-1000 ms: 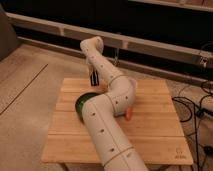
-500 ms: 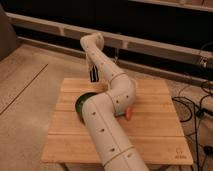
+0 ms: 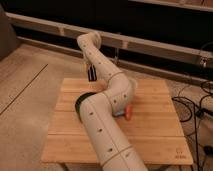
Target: Place the eraser in the ceramic cup
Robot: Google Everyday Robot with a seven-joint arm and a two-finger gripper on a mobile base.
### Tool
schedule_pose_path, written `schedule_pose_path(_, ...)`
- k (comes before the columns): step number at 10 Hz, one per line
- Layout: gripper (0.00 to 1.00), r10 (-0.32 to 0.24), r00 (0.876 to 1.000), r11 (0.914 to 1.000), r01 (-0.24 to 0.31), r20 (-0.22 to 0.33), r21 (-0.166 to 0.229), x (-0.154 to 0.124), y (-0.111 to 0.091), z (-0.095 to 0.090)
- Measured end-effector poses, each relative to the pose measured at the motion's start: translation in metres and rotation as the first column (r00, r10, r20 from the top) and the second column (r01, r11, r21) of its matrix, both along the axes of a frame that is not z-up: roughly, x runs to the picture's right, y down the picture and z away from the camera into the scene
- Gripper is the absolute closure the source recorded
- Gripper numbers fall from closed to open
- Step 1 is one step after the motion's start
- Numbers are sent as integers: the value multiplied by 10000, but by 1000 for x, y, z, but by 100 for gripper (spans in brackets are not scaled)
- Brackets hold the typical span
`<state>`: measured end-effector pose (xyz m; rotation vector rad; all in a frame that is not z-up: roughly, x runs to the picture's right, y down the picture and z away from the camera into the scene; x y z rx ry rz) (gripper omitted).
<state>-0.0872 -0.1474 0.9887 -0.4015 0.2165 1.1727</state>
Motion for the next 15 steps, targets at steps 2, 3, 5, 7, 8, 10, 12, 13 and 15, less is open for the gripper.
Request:
schedule_pose_path(2,100,-238,9996,9997,238,180,-2,-13,-3,-8)
schedule_pose_path(3,100,-349,9990,9994,351,282,-57,-20,-2,-12)
schedule_pose_path(5,100,-496,9972,9979,518,556,-392,-34,8,-15)
schedule_pose_path(7,100,-386,9957,9947,464,846,-922,-42,26,-15)
schedule_pose_path(8,100,-367,9954,9940,455,884,-999,-43,29,-15)
schedule_pose_path(10,100,-359,9954,9941,446,885,-992,-42,29,-15)
schedule_pose_path(12,100,-297,9960,9946,378,841,-971,-40,28,-13)
schedule_pose_path(13,100,-183,9980,9960,236,611,-864,-26,25,-10)
schedule_pose_path(15,100,154,9999,9978,-152,35,-642,10,17,-3)
